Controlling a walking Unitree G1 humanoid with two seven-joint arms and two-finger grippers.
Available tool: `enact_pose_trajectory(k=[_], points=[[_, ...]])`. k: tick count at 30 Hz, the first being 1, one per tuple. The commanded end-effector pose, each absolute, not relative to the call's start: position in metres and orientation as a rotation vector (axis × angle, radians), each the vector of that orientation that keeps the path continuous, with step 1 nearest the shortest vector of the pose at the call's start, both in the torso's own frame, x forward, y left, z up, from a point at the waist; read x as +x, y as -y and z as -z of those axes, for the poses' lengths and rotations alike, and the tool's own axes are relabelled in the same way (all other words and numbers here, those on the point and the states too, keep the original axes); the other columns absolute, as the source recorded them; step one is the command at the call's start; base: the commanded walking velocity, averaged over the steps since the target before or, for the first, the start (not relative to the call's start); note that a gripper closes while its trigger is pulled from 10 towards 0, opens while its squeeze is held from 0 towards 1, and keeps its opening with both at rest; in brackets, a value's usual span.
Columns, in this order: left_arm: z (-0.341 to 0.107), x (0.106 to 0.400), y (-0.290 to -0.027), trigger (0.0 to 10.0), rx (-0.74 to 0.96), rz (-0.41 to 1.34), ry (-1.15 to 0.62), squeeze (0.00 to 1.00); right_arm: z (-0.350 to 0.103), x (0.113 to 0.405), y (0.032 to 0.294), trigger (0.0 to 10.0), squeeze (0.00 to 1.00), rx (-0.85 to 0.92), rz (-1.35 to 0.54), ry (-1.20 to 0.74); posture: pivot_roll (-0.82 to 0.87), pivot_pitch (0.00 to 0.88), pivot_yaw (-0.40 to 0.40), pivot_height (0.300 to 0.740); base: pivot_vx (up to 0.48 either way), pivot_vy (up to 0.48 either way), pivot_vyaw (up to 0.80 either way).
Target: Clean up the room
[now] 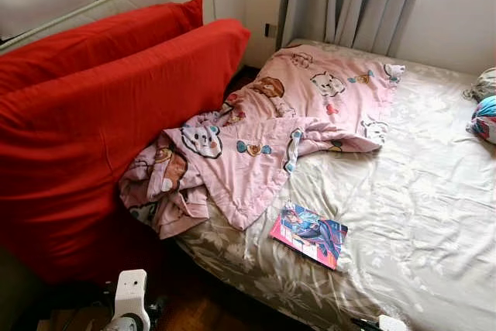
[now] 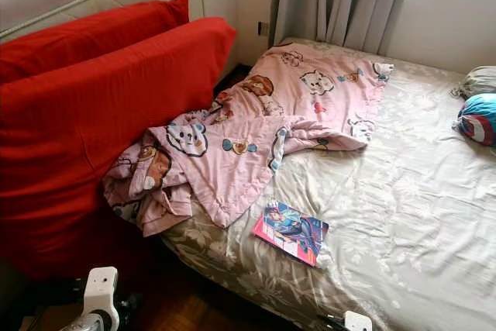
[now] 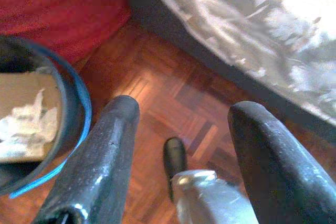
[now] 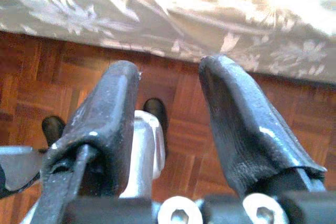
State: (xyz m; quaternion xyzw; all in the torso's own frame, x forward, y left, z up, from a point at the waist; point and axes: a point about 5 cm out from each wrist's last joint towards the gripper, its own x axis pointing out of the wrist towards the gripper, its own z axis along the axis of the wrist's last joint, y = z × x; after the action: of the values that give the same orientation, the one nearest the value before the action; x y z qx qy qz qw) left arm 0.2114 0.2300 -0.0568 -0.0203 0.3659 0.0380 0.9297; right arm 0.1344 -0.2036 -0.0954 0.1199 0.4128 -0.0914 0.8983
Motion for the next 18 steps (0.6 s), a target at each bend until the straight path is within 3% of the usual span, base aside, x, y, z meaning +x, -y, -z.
enact_pose_trajectory(k=[1, 3, 5, 7, 18], points=[[0.051, 0.218, -0.229, 10.0, -0.061, -0.074, -0.687, 0.00, 0.094, 0.134, 0.205, 10.0, 0.00, 0.246, 0.186, -0.822, 0.02, 0.000, -0.032, 0.740, 0.000, 0.000, 0.00], [0.046, 0.223, -0.229, 10.0, -0.077, -0.071, -0.634, 0.00, 0.088, 0.146, 0.208, 10.0, 0.00, 0.236, 0.179, -0.769, 0.02, 0.000, -0.034, 0.740, 0.000, 0.000, 0.00], [0.039, 0.230, -0.230, 10.0, -0.086, -0.070, -0.564, 0.00, 0.060, 0.200, 0.219, 10.0, 0.00, 0.215, 0.159, -0.620, 0.02, 0.000, -0.034, 0.740, 0.000, 0.000, 0.00], [0.032, 0.235, -0.232, 10.0, -0.087, -0.074, -0.507, 0.00, 0.043, 0.226, 0.223, 10.0, 0.00, 0.206, 0.142, -0.531, 0.03, 0.000, -0.035, 0.740, 0.000, 0.000, 0.00], [0.001, 0.245, -0.235, 10.0, -0.062, -0.066, -0.221, 0.00, 0.016, 0.250, 0.213, 10.0, 0.00, 0.157, 0.075, -0.317, 0.04, 0.005, -0.046, 0.740, 0.000, 0.000, 0.00]])
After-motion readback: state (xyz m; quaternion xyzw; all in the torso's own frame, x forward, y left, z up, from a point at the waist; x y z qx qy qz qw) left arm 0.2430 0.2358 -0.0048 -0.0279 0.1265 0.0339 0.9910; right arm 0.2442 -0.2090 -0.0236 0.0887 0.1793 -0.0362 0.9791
